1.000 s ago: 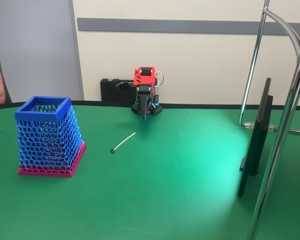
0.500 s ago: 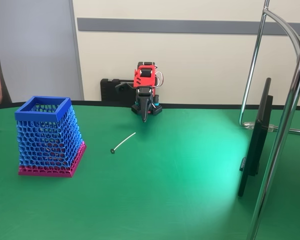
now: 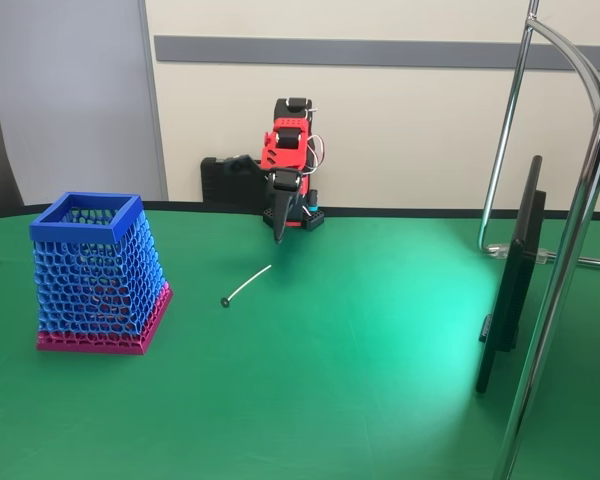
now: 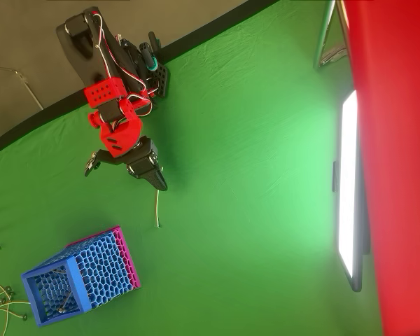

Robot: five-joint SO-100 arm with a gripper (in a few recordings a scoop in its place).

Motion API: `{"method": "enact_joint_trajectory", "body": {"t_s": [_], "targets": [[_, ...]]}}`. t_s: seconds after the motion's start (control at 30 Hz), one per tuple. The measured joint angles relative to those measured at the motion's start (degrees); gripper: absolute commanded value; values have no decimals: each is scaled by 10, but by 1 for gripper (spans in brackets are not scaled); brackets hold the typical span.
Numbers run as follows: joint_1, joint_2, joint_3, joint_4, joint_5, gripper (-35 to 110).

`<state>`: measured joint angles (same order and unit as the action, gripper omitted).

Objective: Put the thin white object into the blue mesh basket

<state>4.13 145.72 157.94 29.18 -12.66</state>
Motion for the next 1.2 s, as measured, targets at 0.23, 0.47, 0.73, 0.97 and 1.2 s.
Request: {"method": "enact_joint_trajectory", "body": {"t_s": [0.23, 0.47, 0.73, 0.97, 1.2], "targets": [[18, -134, -90, 11, -179, 1], [20, -219, -153, 11, -375, 1], [47, -329, -152, -136, -626, 4], [81, -388, -168, -78, -719, 8], [108, -421, -220, -2, -730, 12]]}}
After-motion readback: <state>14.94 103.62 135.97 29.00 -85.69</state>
